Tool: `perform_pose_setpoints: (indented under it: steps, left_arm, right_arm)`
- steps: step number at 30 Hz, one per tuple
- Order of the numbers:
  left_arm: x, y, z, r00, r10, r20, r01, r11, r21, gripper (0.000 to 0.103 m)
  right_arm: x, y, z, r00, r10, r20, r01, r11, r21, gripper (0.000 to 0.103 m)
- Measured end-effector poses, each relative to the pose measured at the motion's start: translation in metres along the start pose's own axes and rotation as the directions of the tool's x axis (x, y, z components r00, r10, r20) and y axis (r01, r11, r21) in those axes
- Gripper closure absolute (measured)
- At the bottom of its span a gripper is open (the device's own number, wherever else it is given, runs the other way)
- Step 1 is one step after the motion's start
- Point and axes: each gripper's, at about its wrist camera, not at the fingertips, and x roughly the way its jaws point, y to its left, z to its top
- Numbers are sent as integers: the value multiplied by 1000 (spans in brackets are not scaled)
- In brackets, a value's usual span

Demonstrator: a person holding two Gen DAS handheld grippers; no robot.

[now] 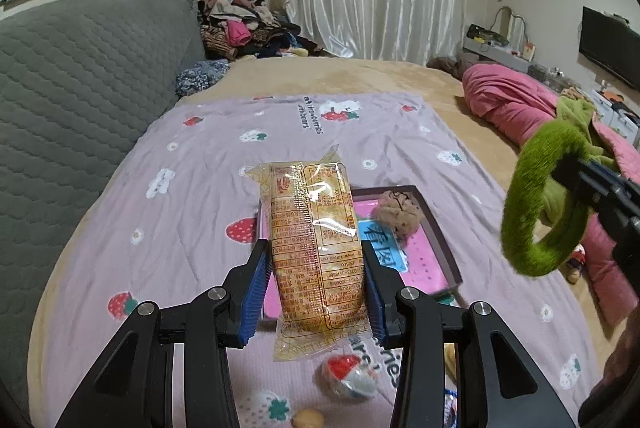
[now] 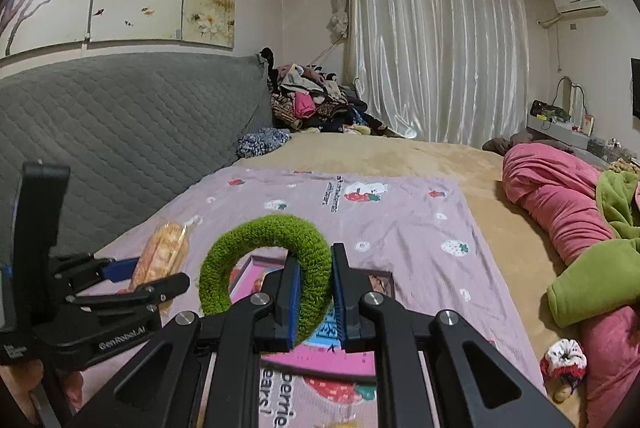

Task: Organize objects
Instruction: 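Carry the wafer pack and green ring with both tools over the tray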

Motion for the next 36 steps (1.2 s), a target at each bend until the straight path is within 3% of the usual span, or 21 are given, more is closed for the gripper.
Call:
perform_pose_setpoints:
  steps: [9, 24, 36]
  left_arm:
    - [57, 1, -1, 1000, -11, -23, 11, 1000, -16, 58]
    - [149, 16, -28, 997, -8, -78, 6, 1000, -28, 58]
    - [202, 25, -47, 994, -17, -109, 15, 1000, -22, 58]
  right_arm:
    - [41, -15, 1, 1000, -1, 5, 1, 1000, 19, 89]
    - [122, -37, -54, 997, 4, -78, 1, 998, 62, 89]
    - [170, -57, -88, 990, -67, -125, 74, 996, 49, 89]
